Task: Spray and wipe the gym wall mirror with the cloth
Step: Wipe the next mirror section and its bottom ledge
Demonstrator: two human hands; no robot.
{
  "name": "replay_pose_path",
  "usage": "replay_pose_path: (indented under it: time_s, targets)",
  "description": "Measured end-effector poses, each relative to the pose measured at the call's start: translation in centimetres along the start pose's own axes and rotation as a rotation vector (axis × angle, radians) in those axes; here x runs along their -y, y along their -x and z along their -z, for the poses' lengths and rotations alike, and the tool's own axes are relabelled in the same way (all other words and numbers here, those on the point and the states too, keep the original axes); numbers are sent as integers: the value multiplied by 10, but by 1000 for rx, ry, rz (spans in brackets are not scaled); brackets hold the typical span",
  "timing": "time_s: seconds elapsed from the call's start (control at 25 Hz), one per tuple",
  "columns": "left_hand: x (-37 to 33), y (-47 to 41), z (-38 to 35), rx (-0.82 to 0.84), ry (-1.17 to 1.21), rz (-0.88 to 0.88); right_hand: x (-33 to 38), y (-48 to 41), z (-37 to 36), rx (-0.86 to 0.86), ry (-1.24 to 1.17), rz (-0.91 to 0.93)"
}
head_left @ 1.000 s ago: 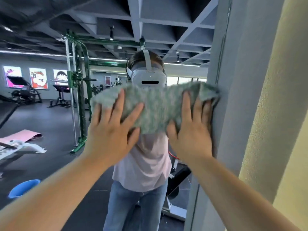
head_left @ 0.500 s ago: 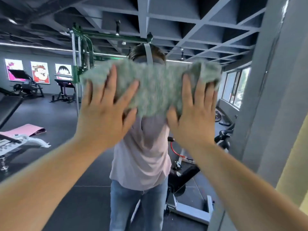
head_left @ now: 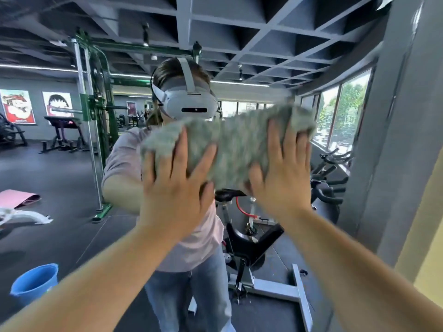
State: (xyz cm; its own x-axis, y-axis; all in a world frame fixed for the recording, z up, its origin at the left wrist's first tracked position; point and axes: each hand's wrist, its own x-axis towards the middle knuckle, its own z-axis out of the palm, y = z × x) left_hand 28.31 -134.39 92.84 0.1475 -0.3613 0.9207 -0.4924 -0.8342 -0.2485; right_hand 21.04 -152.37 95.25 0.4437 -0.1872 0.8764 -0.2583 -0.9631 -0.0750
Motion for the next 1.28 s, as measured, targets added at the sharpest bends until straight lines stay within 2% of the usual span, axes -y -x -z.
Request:
replay_pose_path:
  time_s: [0.08,0.16,0.32,0.4,0.48,0.56,0.64,0.72,0.8,0.88,0.96,1.04,1.12,1.2,1.28]
  targets:
    - [3,-50,9,-25,37,85,-3,-54,24,-80,-82,-11]
    - [-1,-61,11,-74,66,147,-9,-60,25,-124,-106,-15]
    - [-32,16,-6,-18,30,11,-32,51,-17,9,-53,-26]
    - [-51,22,-13,5,7,-53,-65,65,-23,64,-22,28]
    - [-71,-17,-11,-5,5,-52,-95,24,-9,10,-65,39]
    - [-87,-61,-6,-36,16,20,-113,-27,13,-74,-148,22]
    - [-110,-80,-10,-68,64,99,-133,-40,20,-89,-184,27]
    - [-122,-57,-17,-49,62,109,-133,-11,7,-41,-218,19]
    - [-157,-13,-29,15,52,29,-150,43,-8,79,-249,-52]
    - [-179,17,-34,64,13,-35,-158,73,-16,117,-266,-60]
    - [-175,3,-31,75,-2,-60,-155,51,-4,169,-359,-34]
    - [-163,-44,-22,55,-23,19,-161,4,15,105,-456,30]
    - [-152,-76,-16,10,-6,87,-171,-31,26,-1,-385,58]
    - [-152,-70,-17,-9,-19,94,-175,-26,19,-34,-289,89]
    - [-158,-32,-25,23,-9,72,-171,17,4,46,-282,64]
